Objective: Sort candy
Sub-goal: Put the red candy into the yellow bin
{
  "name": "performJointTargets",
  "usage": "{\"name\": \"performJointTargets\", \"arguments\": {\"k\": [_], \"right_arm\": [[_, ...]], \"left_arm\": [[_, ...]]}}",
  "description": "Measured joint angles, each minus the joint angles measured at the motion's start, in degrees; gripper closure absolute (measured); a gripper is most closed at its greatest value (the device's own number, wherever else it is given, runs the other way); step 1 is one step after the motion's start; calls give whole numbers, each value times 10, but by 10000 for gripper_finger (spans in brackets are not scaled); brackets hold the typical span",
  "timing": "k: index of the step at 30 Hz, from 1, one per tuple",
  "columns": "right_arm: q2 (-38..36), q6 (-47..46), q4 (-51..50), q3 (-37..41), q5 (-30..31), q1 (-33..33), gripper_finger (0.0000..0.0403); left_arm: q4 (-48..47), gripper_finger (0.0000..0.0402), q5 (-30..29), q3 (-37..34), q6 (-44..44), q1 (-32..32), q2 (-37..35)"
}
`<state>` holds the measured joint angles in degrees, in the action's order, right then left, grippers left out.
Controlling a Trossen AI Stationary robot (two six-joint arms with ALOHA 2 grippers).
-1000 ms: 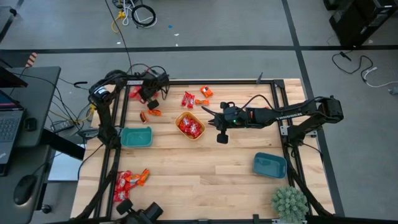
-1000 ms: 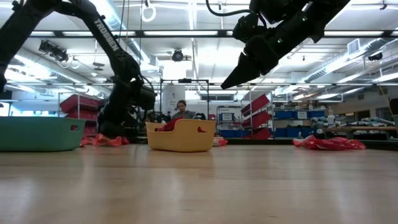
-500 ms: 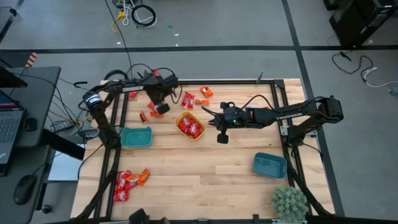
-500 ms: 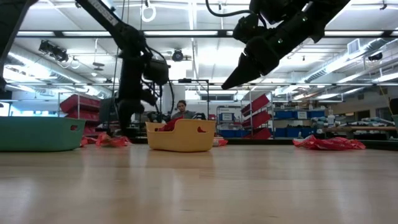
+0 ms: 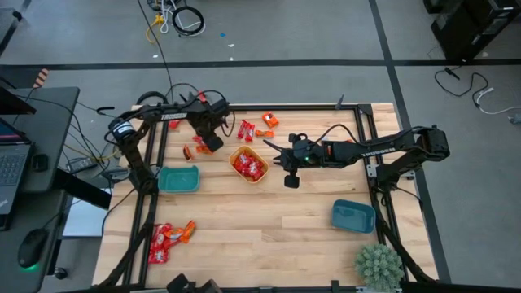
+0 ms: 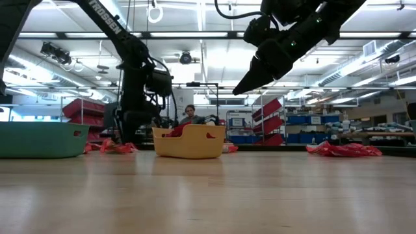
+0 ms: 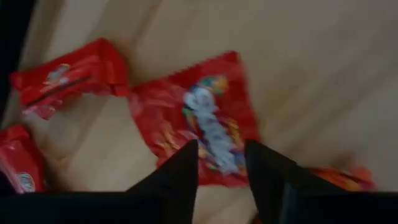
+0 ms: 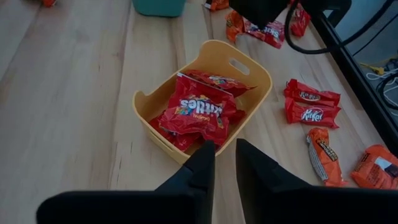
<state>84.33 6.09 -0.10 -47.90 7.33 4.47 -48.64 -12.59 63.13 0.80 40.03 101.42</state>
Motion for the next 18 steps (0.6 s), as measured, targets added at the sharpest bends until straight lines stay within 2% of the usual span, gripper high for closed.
{"name": "performJointTargets", "arguments": {"k": [5,11,15,18], "right_arm": [[0,0,0,0,0,0,350],[0,-1,0,0,0,0,348],[0,-1,0,0,0,0,352],[0,-1,0,0,0,0,356]], "left_arm": [[15,227,-2,0,0,22,21],[19,219,-6,2,19,33,40],[20,240,-11,2,37,31,37],[21,281,-21,0,54,25,32]]}}
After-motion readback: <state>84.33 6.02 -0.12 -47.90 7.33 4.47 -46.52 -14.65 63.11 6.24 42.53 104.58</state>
